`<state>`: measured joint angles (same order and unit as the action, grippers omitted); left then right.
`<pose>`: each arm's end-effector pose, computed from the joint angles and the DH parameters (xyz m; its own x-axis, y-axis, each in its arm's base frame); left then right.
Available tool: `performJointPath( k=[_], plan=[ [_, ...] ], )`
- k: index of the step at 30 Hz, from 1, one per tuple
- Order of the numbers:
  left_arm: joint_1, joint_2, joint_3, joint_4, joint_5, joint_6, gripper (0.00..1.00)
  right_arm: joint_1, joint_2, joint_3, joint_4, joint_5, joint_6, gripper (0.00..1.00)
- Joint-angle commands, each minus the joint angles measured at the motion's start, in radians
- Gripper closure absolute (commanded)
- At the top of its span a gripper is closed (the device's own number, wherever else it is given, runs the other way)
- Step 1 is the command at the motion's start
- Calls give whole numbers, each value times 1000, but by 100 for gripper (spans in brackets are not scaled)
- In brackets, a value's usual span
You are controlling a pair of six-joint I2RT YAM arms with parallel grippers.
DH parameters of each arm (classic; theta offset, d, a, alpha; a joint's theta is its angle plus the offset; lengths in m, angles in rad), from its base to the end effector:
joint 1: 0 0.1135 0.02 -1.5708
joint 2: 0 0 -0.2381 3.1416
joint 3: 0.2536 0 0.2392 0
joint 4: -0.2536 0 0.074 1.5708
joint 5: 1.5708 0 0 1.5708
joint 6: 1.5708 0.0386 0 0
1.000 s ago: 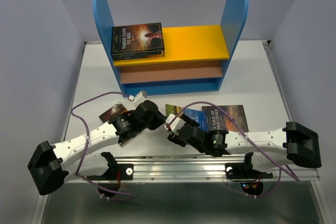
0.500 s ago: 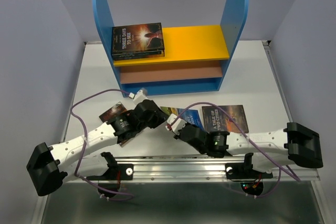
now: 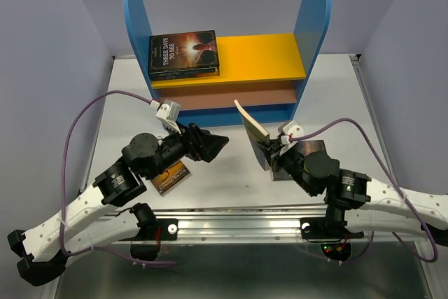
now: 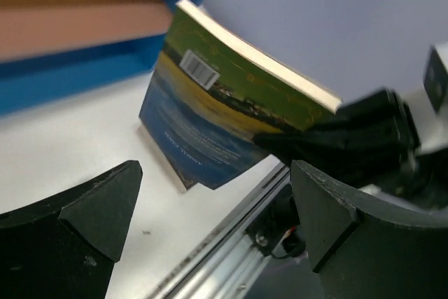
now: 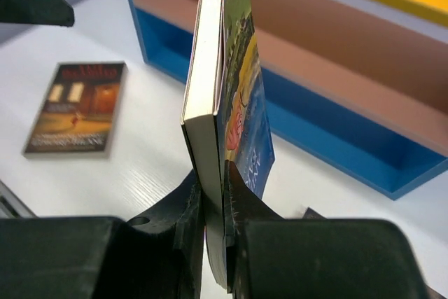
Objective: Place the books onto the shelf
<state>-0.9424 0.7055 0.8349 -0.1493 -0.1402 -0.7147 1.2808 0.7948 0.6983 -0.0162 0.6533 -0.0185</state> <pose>0.1059 -0.1366 0.3550 -0.4800 -0.4434 -0.7570 0.5353 0.5356 -0.6532 0.0778 0.1787 0.3091 -0.0213 -0.1226 -0.9922 -0.5887 0.8037 -0.0867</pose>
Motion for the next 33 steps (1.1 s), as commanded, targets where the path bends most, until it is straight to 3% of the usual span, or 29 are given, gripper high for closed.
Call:
performJointPath(
  k=[1,3,5,9,16,22,26,33],
  plan=[
    [-6,-61,-26,238,300,517,1,-1,-65,164,-28,-142,74,99],
    [-6,-84,-97,337,443,650,1,-1,-68,216,-108,-252,98,99],
    [-4,-119,-120,369,435,766,1,-1,-60,298,-174,-299,121,99],
    [-4,-159,-158,389,433,845,1,-1,-63,389,-281,-459,212,99],
    [2,-208,-249,441,468,821,1,-1,-3,533,-416,-696,330,99],
    [13,-209,-264,467,497,810,1,-1,-11,578,-479,-733,362,99],
    [14,-170,-275,572,693,781,1,-1,-20,572,-472,-756,342,99],
    [14,-17,-238,649,833,756,1,-1,-9,593,-442,-785,319,99]
  ],
)
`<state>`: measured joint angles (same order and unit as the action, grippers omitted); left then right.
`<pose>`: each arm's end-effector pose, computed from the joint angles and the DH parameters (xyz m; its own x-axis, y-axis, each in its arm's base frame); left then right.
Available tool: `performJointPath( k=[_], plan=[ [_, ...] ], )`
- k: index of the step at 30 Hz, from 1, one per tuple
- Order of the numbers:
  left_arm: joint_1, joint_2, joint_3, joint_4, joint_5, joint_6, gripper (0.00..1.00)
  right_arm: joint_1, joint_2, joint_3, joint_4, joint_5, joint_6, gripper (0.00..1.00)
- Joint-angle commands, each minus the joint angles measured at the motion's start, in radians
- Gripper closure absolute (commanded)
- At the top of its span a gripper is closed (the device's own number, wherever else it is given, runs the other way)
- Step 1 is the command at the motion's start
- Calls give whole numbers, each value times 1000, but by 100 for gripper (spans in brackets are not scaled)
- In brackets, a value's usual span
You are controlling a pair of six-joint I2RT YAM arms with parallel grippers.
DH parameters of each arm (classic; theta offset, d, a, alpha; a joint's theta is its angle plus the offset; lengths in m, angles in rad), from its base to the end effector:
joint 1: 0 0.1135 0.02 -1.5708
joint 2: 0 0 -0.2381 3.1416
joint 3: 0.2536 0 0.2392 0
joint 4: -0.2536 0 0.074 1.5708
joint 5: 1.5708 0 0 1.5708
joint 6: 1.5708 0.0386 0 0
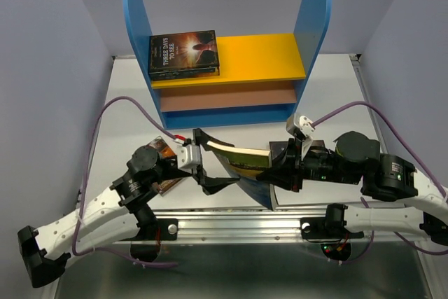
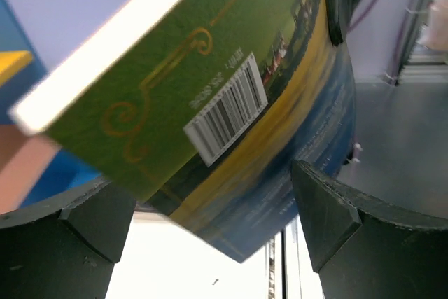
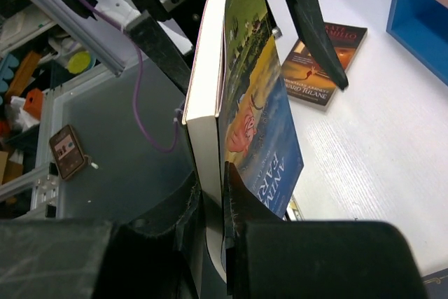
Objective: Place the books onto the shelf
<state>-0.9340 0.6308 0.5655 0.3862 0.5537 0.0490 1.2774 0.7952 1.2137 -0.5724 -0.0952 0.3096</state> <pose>0.0812 -0.1440 0.3324 0.2354 -0.2482 -0.9397 0.9702 0.1169 0.2122 0.0403 0.1462 0.4152 -0.3408 -0.0794 -0.9368 -0.9200 0.2333 0.3150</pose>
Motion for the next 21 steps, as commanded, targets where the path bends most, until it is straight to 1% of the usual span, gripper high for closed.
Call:
performJointPath(
  k=[1,2,3,4,5,7,8,9,11,12,13,14,15,16,17,18,19,21],
  plan=[
    [6,67,36,124,164,-11,2,2,-11,78,112,-26,-13,99],
    [6,76,48,132,192,-14,8,2,-17,72,108,29,-15,99],
    [6,78,48,132,198,-14,15,2,-17,72,108,29,-17,99],
    [6,72,56,134,198,-23,24,2,-20,66,100,87,-23,99],
    [6,63,56,134,193,-27,53,2,-24,61,101,129,-27,99],
    [8,32,54,134,167,-43,81,2,-27,53,95,207,-36,99],
    [6,21,53,134,146,-78,97,2,-28,52,95,234,-38,99],
    [6,11,51,131,90,-93,100,2,-33,47,95,258,-46,99],
    [6,-17,50,115,31,-126,100,2,-39,41,77,348,-50,99],
    [6,-25,51,108,-39,-135,100,2,-42,35,75,379,-53,95],
    [6,-29,59,88,-79,-146,100,2,-47,30,65,456,-53,89],
    [6,-31,68,73,-125,-155,100,2,-47,26,53,509,-44,75],
    [6,-26,83,48,-246,-176,100,2,-47,21,42,563,-35,31],
    [8,-17,141,-40,-320,-181,100,2,-44,18,17,677,-14,10],
    [8,18,180,-94,-392,-190,100,2,-40,17,5,736,-1,0],
    [6,45,277,-219,-546,-201,100,2,-30,20,-29,838,23,0],
    [6,105,334,-286,-634,-208,100,2,-25,23,-49,879,35,0],
    [6,167,443,-389,-777,-196,100,2,-16,33,-84,939,62,0]
  ],
)
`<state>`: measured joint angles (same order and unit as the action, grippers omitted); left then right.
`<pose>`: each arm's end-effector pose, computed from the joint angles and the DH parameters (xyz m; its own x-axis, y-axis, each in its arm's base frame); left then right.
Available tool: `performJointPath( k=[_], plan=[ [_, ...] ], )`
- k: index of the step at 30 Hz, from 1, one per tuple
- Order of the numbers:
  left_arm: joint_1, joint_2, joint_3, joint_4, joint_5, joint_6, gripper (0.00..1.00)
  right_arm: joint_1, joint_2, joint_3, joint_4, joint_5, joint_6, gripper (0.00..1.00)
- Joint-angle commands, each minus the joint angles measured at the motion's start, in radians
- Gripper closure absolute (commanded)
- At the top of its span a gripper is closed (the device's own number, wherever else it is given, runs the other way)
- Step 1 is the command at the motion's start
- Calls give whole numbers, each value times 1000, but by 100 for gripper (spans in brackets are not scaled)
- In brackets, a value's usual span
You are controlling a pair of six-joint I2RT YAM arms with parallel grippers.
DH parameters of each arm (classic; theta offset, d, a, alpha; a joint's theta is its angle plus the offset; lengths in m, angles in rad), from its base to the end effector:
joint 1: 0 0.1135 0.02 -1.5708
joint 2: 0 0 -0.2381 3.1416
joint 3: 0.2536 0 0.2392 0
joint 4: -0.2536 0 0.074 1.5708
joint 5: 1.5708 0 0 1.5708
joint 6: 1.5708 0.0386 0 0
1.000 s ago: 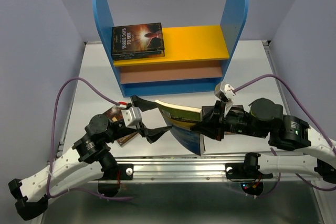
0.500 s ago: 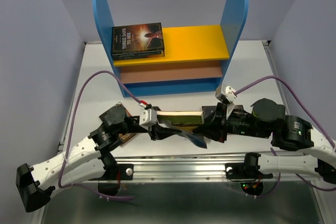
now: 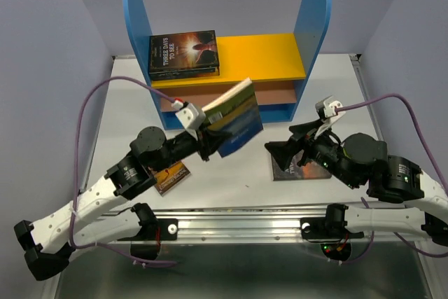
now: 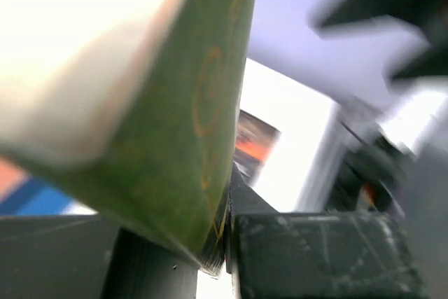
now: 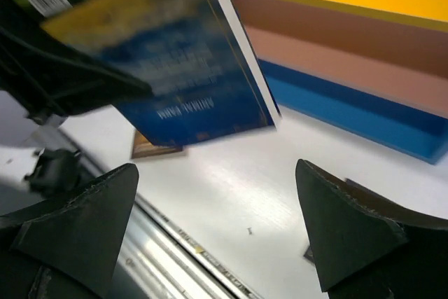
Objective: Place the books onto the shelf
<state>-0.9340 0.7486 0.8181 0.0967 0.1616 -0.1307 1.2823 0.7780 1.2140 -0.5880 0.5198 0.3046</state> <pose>0.1038 -0.1508 0.3700 -0.0182 -0.1917 -0.9813 0.8931 0.4380 -0.1021 0.0586 0.1299 0.4165 -0.2487 0.0768 -0.9655 -0.6476 0.7281 0.2247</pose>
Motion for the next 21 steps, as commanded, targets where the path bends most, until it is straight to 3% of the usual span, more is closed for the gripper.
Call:
performJointPath(
  k=[1,3,7,9,12,15,17,18,21],
  plan=[
    [6,102,295,-218,-420,9,100,-3,0,36,-82,344,68,0],
    [8,145,387,-241,-413,55,100,-3,-8,33,-82,347,68,0],
    [6,241,625,-322,-304,366,100,-3,-25,22,-81,313,67,0],
    [6,329,735,-359,-390,494,100,-3,-31,21,-81,295,65,0],
    [6,529,1078,-591,-531,638,100,-3,-36,9,-81,281,64,0],
    [4,693,1216,-689,-724,752,100,-3,-31,-2,-81,276,62,0],
    [6,719,1169,-614,-854,827,100,-3,-22,-5,-81,290,60,0],
    [6,712,1124,-488,-946,917,100,-3,-19,-5,-82,293,53,0],
    [6,693,1009,-349,-1040,1025,100,-3,4,-1,-81,307,48,0]
  ],
)
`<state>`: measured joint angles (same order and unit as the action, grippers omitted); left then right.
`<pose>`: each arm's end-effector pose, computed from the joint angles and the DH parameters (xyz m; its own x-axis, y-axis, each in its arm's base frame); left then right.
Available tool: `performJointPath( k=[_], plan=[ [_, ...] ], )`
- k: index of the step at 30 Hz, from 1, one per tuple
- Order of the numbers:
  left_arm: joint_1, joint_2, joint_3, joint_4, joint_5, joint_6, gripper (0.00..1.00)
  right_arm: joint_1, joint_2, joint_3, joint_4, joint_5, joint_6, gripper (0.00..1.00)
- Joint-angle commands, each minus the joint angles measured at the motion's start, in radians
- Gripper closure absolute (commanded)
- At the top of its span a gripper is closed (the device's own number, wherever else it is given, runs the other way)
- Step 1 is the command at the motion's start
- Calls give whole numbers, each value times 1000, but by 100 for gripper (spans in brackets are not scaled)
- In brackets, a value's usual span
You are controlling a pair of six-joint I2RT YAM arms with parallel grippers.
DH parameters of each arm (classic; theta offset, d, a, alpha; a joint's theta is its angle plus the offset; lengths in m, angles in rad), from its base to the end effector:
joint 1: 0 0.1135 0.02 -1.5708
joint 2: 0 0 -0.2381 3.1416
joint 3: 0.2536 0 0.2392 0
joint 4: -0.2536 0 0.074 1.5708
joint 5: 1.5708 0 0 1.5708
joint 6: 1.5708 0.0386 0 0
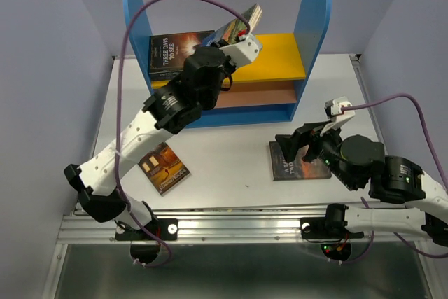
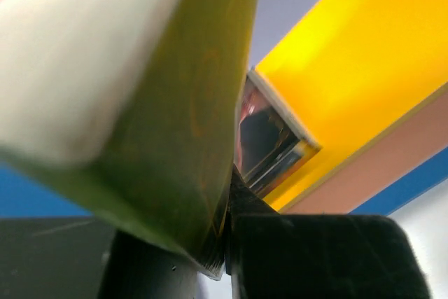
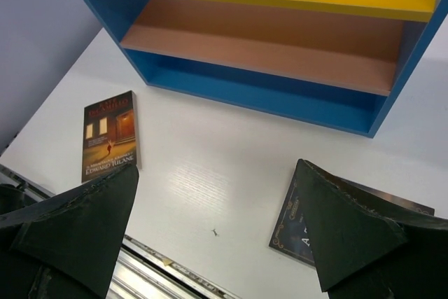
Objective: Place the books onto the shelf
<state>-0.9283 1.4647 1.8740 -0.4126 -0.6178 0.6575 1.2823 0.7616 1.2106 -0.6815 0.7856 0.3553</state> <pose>0.1909 -0.2178 0.4971 0.1852 0.5840 -0.7903 0.2431 0.7521 0.6127 0.0628 0.1157 0.4090 -0.2291 0.0924 -0.9690 -0.4290 0.8840 0.1857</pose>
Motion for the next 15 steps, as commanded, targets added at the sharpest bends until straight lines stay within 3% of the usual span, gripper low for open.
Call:
performJointPath(
  k=[1,5,9,15],
  plan=[
    [2,-6,-38,167,-307,252,100,-3,30,6,13,32,-4,0],
    [26,22,-104,332,-450,356,100,-3,48,7,13,26,-6,0],
    [57,57,-170,466,-476,454,100,-3,42,-8,11,18,8,0],
    [155,66,-207,430,-300,424,100,-3,2,-32,13,27,28,0]
  ],
)
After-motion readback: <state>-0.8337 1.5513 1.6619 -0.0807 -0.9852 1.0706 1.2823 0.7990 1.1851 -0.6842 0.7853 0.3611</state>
